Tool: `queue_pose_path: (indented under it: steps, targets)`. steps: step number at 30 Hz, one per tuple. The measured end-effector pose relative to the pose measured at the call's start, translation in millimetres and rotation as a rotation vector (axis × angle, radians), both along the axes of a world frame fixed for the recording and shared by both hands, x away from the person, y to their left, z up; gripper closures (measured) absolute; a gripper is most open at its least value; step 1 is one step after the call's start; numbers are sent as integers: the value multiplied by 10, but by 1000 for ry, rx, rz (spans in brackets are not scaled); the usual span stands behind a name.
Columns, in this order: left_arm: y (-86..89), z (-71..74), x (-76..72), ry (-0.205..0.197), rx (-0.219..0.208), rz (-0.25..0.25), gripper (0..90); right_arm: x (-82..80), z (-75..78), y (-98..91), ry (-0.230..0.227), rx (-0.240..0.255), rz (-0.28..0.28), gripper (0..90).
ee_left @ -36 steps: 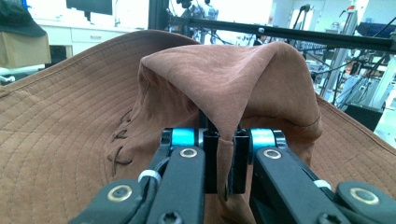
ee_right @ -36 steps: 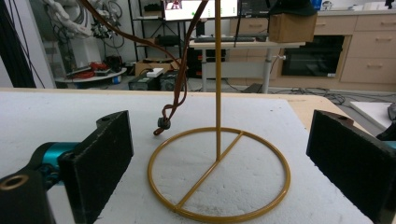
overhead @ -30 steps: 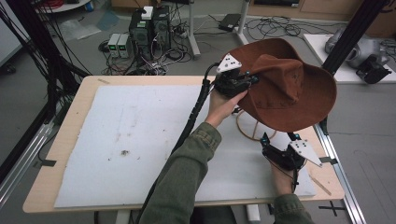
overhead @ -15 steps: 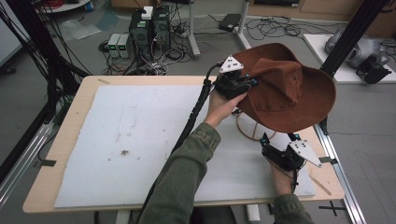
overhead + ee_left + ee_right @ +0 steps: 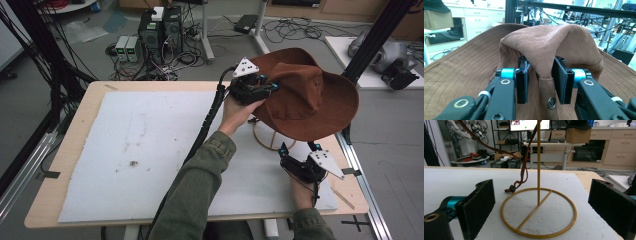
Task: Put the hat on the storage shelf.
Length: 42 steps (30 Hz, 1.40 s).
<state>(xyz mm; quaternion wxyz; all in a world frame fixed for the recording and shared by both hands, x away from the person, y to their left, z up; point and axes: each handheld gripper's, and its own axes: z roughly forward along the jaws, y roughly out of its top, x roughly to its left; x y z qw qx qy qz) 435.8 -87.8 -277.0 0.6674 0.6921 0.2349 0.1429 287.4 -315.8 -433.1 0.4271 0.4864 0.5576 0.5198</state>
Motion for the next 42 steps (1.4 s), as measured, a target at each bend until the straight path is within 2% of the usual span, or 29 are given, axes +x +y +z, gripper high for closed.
queue_pose_path:
  steps: [1,2,3,6,9,12,14,18,22,26,28,30,31,32,40,42]
  targets:
    - [1,3,-3,-4,-2,8,610,1,0,-1,0,-1,2,63]
    - [5,7,-3,-4,-4,16,511,2,-1,-1,-3,-9,4,63]
    - [13,9,0,-4,-6,13,511,2,-1,-1,-3,-9,4,63]
    - [32,15,8,3,-22,25,402,-6,0,13,5,2,4,63]
    - [62,29,1,-14,-45,38,293,-7,-1,10,4,-4,5,63]
    - [98,54,-15,-27,-57,49,236,-13,-1,3,1,-8,1,63]
    - [127,80,-38,-41,-41,67,228,-19,1,-1,-2,-2,1,63]
    - [228,122,-102,-50,-45,100,226,-33,7,-13,-4,-2,-3,63]
    - [353,143,-164,-59,-28,146,211,-39,12,-24,-4,7,-8,63]
    - [504,128,-232,-66,-25,188,203,-38,14,-19,-3,10,-14,63]
    - [591,112,-265,-72,-9,209,203,-34,13,-10,-6,4,-13,63]
    - [683,90,-290,-71,-12,228,203,-43,12,17,-1,4,-8,63]
    - [729,82,-297,-67,-10,235,203,-35,13,18,-14,-10,-8,63]
    - [774,73,-302,-62,-10,248,203,-43,14,33,-3,-2,-5,63]
    - [1050,52,-398,-73,-4,315,203,-24,8,68,-8,-12,4,63]
    - [1136,46,-432,-75,15,337,203,-21,-1,76,-2,-14,8,63]
